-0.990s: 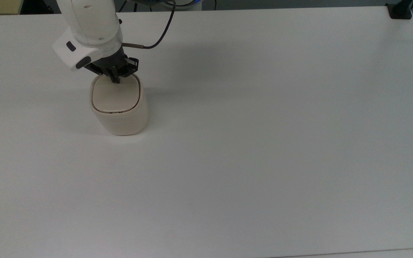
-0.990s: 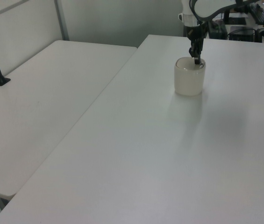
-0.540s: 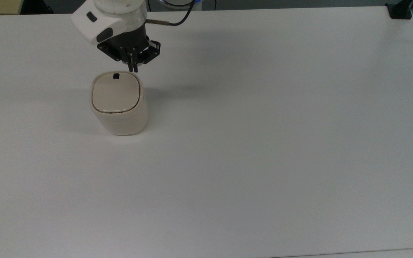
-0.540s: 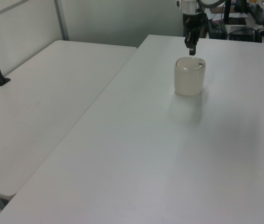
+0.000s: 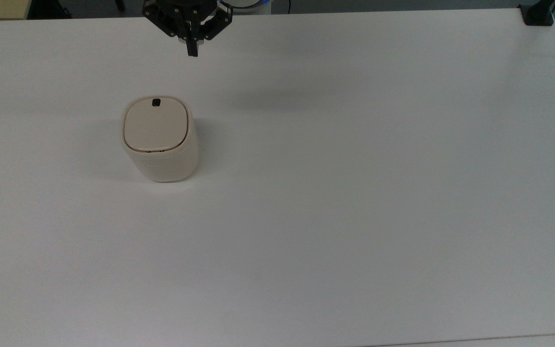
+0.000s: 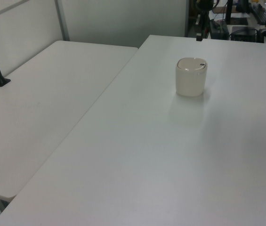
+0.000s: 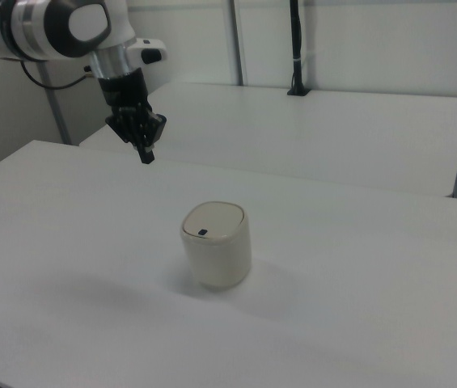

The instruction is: Close the trash bin

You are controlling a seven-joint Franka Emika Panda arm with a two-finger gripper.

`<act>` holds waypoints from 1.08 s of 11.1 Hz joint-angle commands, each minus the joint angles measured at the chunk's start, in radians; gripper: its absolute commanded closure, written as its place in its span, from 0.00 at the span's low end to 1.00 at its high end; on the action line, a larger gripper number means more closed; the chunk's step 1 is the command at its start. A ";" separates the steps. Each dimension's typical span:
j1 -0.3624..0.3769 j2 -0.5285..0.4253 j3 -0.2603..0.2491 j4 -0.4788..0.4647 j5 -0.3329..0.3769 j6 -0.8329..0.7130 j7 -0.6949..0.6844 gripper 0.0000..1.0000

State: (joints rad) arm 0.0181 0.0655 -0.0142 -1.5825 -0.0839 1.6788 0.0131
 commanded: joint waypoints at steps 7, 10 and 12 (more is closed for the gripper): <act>0.033 -0.062 -0.009 -0.033 -0.022 -0.037 0.024 0.00; 0.022 -0.087 -0.015 -0.048 -0.023 -0.036 0.022 0.00; 0.028 -0.085 -0.020 -0.047 -0.023 -0.034 0.022 0.00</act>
State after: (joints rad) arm 0.0337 0.0177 -0.0230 -1.5899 -0.0934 1.6559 0.0218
